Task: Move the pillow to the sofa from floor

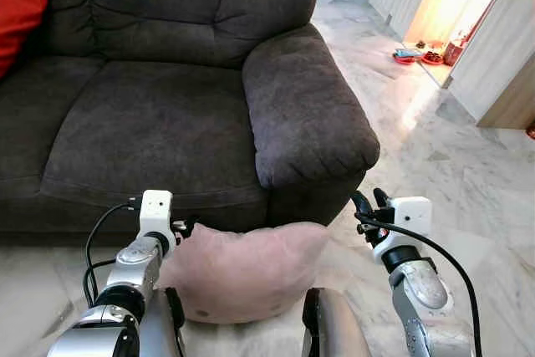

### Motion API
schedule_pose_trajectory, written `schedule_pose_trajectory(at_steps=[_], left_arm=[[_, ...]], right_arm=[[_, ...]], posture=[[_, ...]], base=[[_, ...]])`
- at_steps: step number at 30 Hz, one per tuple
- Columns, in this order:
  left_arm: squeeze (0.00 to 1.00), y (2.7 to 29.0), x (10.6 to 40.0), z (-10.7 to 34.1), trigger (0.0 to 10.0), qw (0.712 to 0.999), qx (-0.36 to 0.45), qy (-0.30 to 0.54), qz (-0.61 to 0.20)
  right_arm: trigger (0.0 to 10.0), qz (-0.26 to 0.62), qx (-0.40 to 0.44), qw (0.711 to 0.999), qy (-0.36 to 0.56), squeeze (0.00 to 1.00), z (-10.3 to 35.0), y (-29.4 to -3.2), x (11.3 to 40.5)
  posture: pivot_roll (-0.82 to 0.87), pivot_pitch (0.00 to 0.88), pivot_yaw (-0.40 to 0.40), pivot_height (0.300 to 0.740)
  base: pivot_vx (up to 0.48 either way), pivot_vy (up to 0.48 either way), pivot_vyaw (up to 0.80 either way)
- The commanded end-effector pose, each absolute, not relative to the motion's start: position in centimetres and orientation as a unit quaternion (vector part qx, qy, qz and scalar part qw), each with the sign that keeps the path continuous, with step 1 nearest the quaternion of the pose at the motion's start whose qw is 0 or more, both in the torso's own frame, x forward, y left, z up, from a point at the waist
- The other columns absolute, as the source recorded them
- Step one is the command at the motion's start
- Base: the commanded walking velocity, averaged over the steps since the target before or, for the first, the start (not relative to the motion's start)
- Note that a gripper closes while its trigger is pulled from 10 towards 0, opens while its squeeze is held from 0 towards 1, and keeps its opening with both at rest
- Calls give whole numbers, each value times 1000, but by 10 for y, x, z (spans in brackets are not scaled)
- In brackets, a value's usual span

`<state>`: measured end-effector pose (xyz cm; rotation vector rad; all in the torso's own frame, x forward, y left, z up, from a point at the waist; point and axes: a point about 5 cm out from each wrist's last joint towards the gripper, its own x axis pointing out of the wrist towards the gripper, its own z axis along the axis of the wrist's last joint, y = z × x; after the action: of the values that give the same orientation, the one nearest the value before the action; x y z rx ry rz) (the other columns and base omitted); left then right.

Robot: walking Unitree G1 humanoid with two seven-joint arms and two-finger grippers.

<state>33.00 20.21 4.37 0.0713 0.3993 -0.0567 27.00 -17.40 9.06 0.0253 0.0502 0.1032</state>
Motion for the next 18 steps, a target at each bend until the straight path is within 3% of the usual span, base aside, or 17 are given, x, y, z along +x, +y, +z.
schedule_pose_trajectory(at_steps=[1, 2, 18], left_arm=[[804, 200, 330, 42, 10000, 978, 50, 202, -35], [0, 201, 330, 42, 10000, 977, 52, 204, -33], [0, 207, 330, 40, 10000, 971, 61, 228, -30]], right_arm=[[10000, 41, 15, 999, 19, 0, 97, -180, 268], [10000, 39, 18, 999, 19, 0, 98, -181, 268], [10000, 25, 29, 998, 43, 0, 107, -188, 246]], posture=[[-107, 50, -168, 498], [-113, 63, -171, 498], [-160, 181, -207, 498]], base=[[0, 0, 0], [0, 0, 0], [0, 0, 0]])
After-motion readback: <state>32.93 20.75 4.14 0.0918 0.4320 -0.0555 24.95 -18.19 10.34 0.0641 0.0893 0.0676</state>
